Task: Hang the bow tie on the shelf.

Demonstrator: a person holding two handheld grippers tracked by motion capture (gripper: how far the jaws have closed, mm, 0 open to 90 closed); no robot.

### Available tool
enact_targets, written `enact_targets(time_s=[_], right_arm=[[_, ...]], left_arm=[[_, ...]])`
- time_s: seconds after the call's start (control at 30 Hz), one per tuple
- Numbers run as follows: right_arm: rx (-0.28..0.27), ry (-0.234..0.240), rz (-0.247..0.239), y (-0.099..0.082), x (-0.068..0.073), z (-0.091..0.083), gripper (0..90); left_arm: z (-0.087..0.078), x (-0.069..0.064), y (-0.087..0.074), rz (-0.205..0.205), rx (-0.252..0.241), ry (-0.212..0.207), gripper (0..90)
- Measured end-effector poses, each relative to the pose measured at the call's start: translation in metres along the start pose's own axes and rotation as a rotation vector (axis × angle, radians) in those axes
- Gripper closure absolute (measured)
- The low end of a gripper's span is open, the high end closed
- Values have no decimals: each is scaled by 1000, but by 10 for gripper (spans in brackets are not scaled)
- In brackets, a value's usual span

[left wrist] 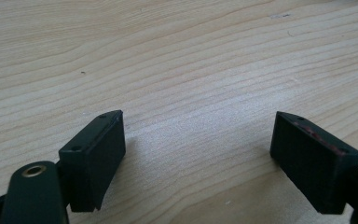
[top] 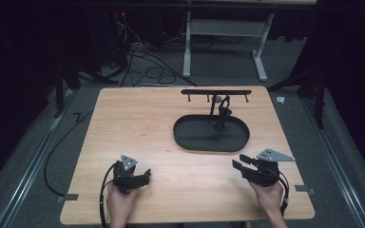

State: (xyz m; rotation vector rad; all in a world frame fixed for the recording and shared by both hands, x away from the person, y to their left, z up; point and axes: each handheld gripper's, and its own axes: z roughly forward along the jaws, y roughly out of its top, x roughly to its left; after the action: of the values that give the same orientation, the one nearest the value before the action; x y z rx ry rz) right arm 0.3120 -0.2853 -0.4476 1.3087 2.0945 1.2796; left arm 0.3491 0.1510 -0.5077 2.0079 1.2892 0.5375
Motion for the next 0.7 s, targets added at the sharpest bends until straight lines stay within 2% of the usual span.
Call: enact_targets(time_s=[0.47, 0.7], right_arm=[[86, -39, -30, -17, 2, 24, 565], [129, -89, -38, -27, -1, 34, 548]], left_arm=[[0, 0, 0, 0, 0, 0, 184], [0, 0, 0, 0, 0, 0, 185]])
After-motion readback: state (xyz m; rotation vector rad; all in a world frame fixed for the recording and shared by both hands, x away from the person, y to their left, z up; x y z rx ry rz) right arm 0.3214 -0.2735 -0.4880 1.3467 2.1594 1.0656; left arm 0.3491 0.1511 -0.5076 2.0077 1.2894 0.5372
